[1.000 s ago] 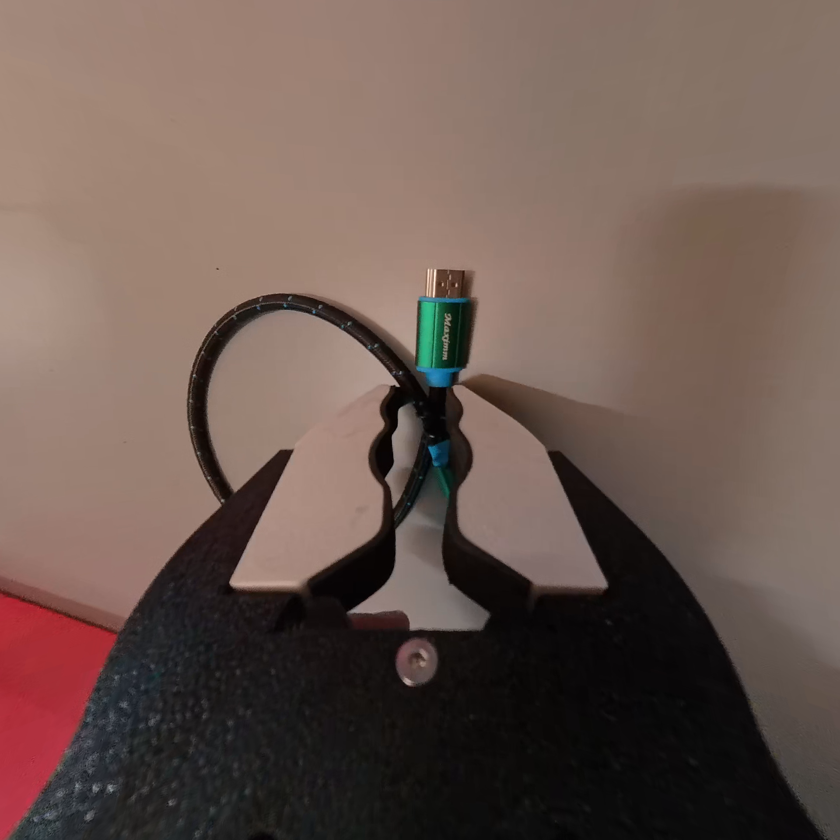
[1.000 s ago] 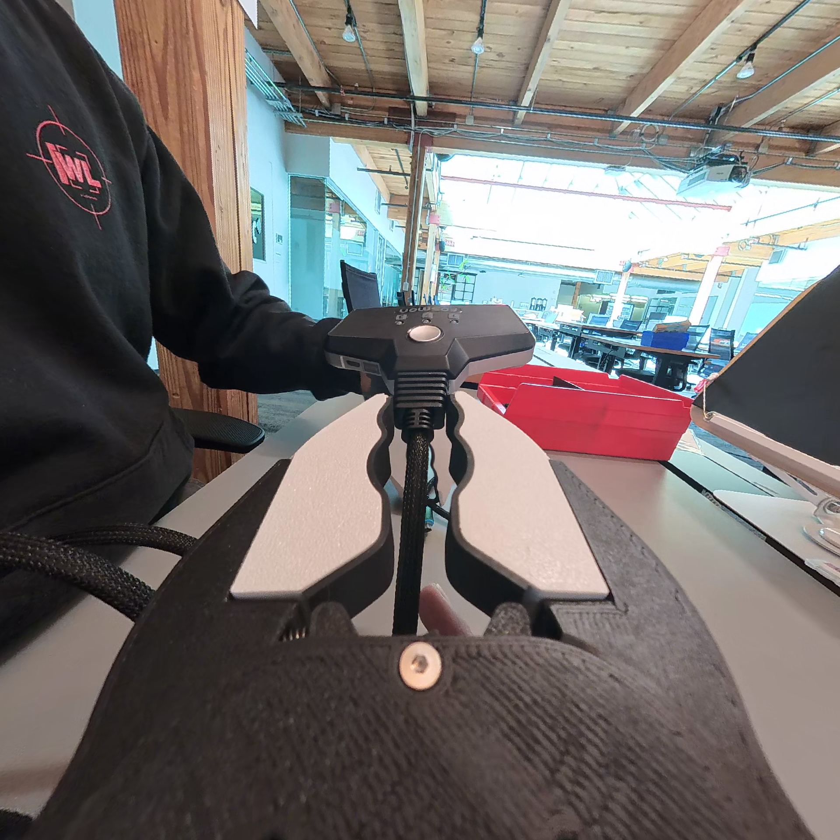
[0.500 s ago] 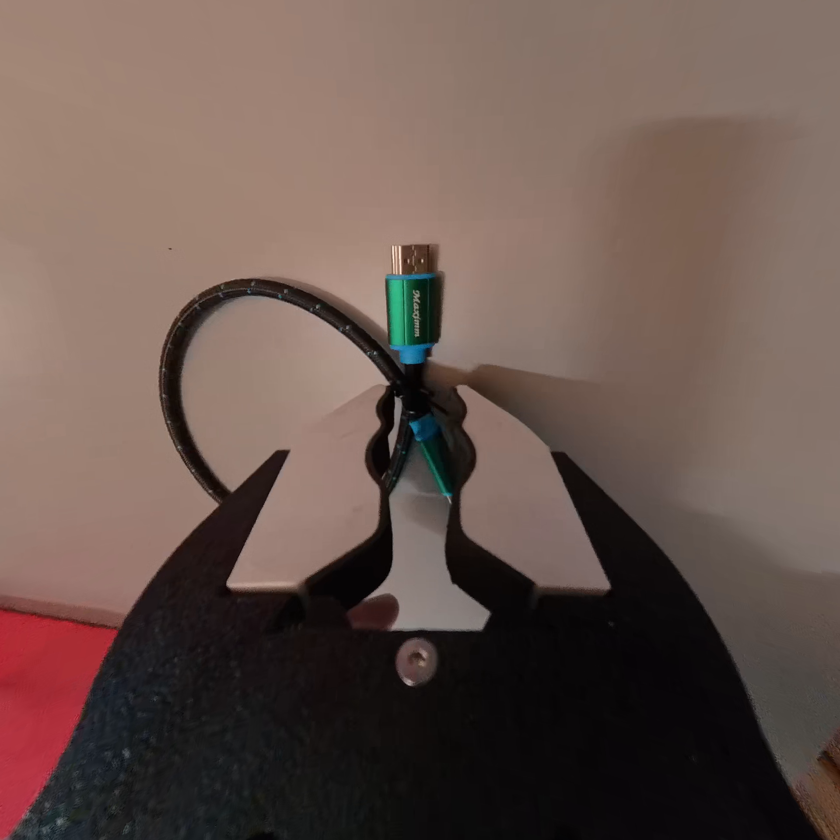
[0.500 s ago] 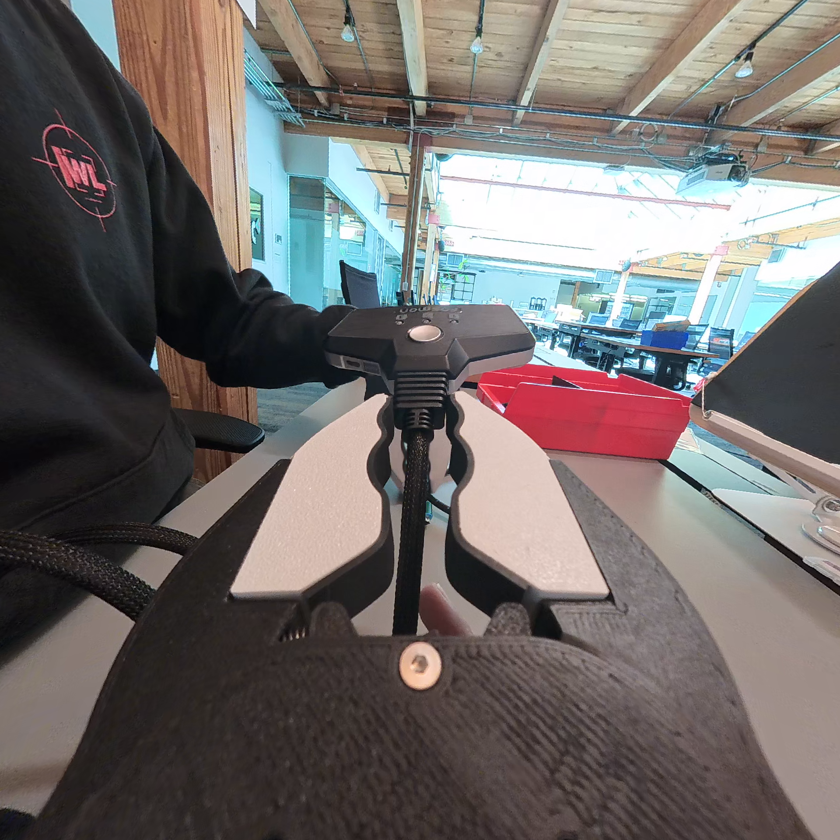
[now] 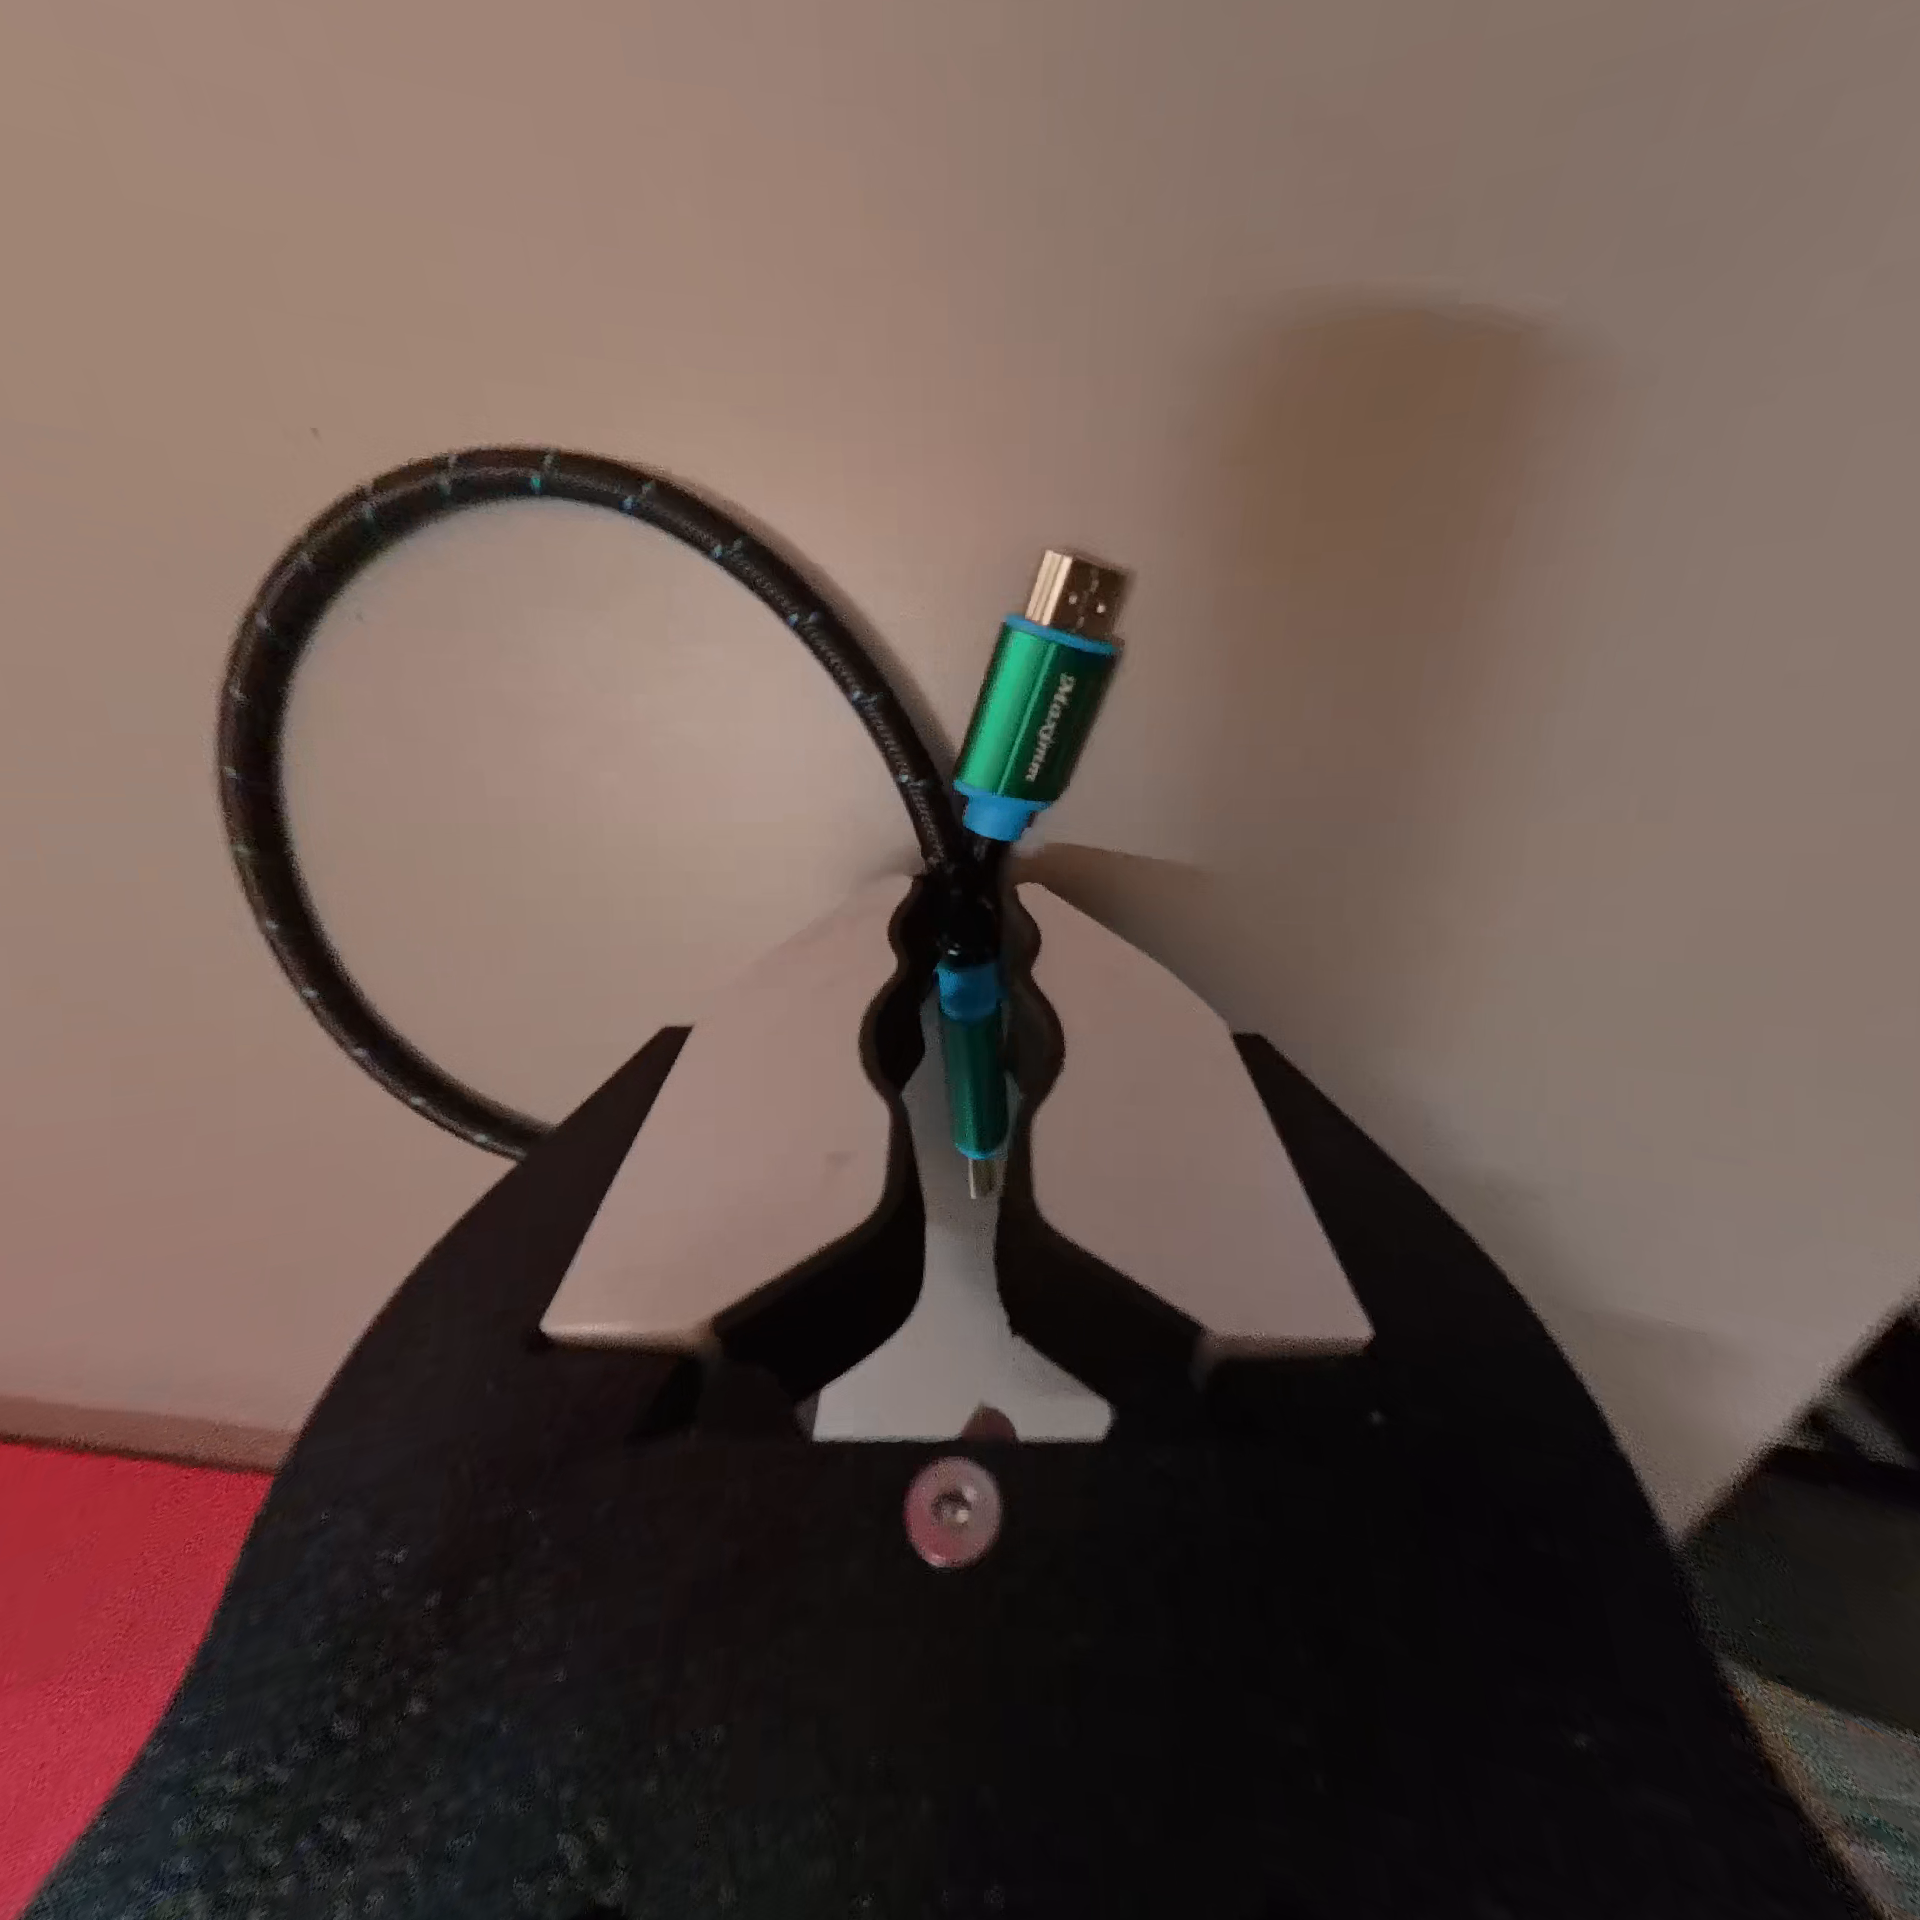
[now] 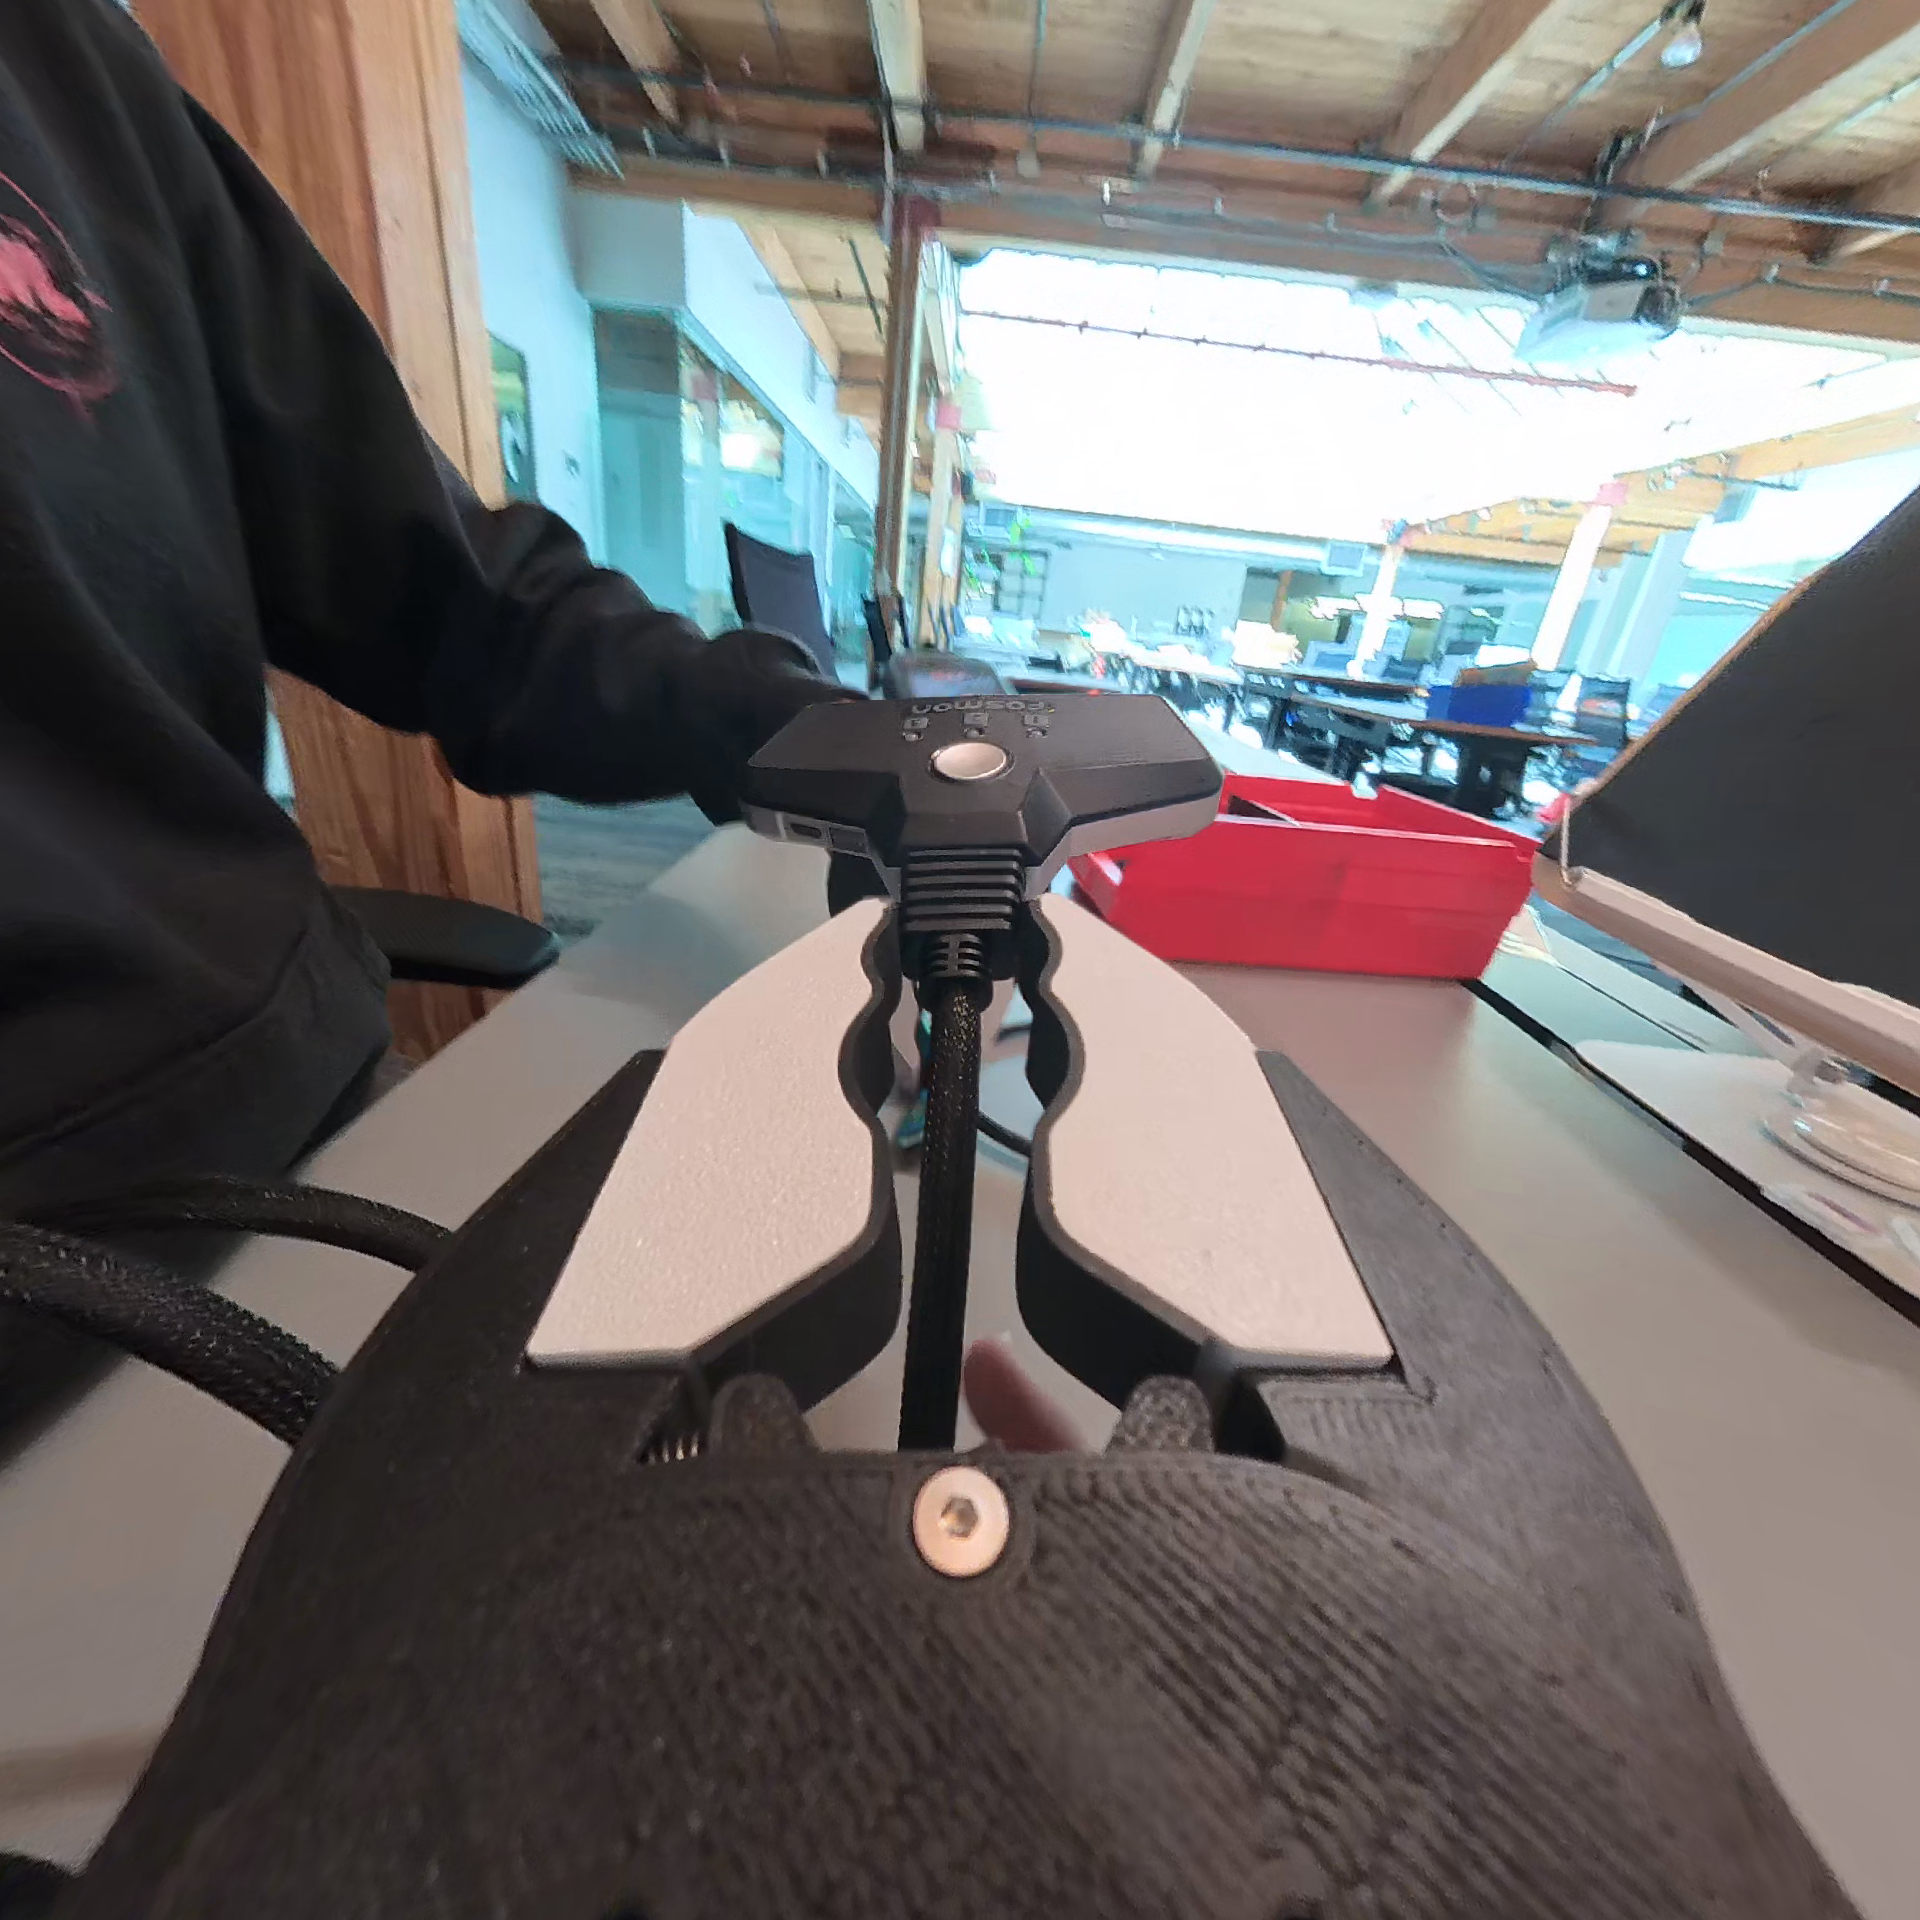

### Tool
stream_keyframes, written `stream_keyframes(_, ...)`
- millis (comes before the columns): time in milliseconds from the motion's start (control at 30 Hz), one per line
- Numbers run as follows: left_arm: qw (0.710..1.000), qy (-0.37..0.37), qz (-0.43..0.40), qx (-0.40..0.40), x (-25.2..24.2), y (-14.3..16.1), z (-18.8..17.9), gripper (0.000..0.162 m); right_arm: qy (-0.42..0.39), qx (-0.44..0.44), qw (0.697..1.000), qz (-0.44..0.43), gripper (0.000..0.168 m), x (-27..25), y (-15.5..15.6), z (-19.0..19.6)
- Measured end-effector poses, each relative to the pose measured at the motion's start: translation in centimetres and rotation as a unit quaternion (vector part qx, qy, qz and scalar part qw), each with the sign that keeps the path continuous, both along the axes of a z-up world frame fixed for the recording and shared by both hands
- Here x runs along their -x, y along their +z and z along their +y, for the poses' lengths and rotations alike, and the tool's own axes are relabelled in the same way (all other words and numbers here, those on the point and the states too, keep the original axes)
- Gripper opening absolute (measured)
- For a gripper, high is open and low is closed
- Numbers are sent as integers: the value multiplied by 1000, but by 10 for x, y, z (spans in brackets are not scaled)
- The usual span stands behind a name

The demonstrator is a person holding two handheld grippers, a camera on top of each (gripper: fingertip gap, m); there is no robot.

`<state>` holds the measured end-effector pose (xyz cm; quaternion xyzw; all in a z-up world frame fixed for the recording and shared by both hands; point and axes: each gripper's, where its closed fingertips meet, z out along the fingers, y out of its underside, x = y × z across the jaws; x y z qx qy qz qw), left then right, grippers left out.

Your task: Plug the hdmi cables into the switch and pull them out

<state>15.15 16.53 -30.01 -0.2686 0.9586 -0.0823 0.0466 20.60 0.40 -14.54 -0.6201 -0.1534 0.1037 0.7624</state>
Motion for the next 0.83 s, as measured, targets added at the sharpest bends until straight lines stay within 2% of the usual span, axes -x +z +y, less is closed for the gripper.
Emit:
stream_keyframes(67, 997, 46, 32, 50, 5, 7, -8, 11, -7, 13, 1000, -18, 22, 1, -4, 2)
stream_keyframes(200, 981, 107, 78, 139, 8, 45, -22, 11, -4, 22, 999, -42, 22, 6, -9, 4)
stream_keyframes(333, 961, 119, 134, 209, 14, 79, -30, 11, 21, 11, 999, -46, 22, 14, -7, 2)
stream_keyframes(567, 964, 83, 148, 207, 20, 114, -50, 11, 25, 13, 999, -37, 22, 13, -7, 2)
stream_keyframes(833, 976, 47, 154, 149, 24, 123, -53, 11, 7, 43, 997, -62, 22, 12, -14, 5)
